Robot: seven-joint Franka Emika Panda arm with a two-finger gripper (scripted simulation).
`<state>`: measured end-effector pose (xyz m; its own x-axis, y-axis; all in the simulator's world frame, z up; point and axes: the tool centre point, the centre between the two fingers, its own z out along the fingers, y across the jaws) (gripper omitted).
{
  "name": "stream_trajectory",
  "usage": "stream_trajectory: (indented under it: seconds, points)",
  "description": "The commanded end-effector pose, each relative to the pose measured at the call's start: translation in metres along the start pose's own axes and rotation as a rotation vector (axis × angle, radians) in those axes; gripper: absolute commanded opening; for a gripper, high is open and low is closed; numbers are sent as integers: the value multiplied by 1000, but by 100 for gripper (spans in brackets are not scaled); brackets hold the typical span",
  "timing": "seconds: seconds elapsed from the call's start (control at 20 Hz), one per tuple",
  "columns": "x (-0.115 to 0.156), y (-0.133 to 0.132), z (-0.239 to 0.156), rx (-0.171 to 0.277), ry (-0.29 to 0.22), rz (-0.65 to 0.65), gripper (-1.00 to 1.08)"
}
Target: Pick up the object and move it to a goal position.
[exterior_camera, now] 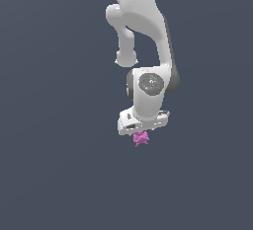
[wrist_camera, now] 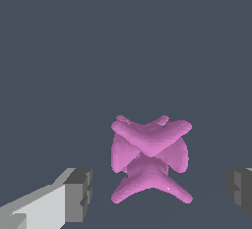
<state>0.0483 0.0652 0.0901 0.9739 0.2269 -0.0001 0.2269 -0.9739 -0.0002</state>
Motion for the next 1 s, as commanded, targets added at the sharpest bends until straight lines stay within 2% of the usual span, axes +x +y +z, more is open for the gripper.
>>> stream_trajectory:
  seconds: [0.0,0.4,0.7,0.75,0.95]
  points:
    - [0,0,5,0,-1,0,100]
    - [-1,0,42,0,0,-2,100]
    - [1,0,49,0,0,-3,100]
    - [1,0,49,0,0,-3,-100]
    - [1,0,49,0,0,-3,-100]
